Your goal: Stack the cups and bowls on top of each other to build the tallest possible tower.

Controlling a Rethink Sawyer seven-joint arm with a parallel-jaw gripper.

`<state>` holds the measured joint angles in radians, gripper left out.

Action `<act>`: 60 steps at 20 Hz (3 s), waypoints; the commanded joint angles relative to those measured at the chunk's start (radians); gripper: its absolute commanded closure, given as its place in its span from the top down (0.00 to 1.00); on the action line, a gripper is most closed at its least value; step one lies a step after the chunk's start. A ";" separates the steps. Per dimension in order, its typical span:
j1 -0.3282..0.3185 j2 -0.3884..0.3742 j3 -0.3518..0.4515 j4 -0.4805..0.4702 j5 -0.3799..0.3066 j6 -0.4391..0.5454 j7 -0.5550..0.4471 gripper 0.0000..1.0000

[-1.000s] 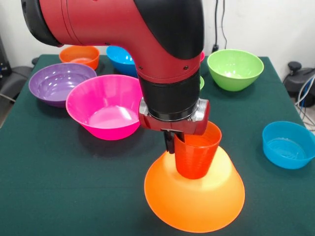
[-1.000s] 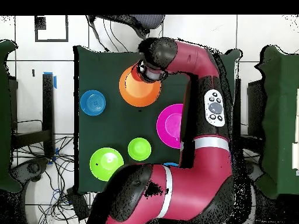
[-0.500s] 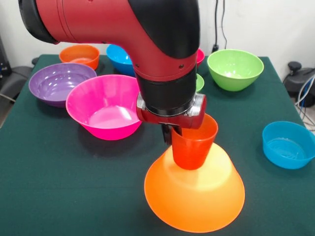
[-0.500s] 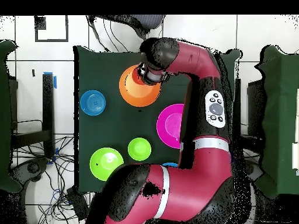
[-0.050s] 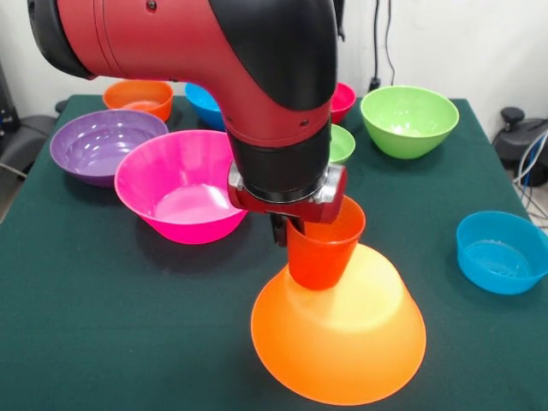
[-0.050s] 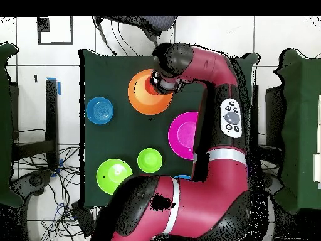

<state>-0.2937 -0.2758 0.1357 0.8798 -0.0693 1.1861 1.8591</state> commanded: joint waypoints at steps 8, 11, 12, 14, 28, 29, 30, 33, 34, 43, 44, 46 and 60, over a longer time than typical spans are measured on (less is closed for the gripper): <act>0.049 0.043 0.001 -0.096 0.026 0.040 0.184 0.00; 0.050 0.048 0.000 -0.104 0.033 0.032 0.188 0.00; 0.051 0.046 0.000 -0.099 0.037 0.027 0.188 0.00; 0.053 0.047 -0.001 -0.101 0.042 0.021 0.190 0.00; 0.071 0.047 -0.027 -0.088 0.092 0.035 0.201 0.00; 0.072 0.047 -0.031 -0.087 0.097 0.035 0.199 0.00; 0.074 0.048 -0.035 -0.088 0.100 0.038 0.199 0.00; 0.080 0.054 -0.048 -0.093 0.105 0.048 0.203 0.00; 0.082 0.059 -0.053 -0.101 0.105 0.049 0.207 0.00; 0.096 0.064 -0.079 -0.105 0.121 0.018 0.238 1.00; 0.097 0.065 -0.081 -0.106 0.123 0.014 0.240 1.00; 0.097 0.070 -0.086 -0.113 0.127 0.012 0.242 1.00; 0.105 0.083 -0.104 -0.151 0.136 0.032 0.213 1.00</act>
<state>-0.2204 -0.2109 -0.0059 0.7464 0.0615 1.1863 1.9296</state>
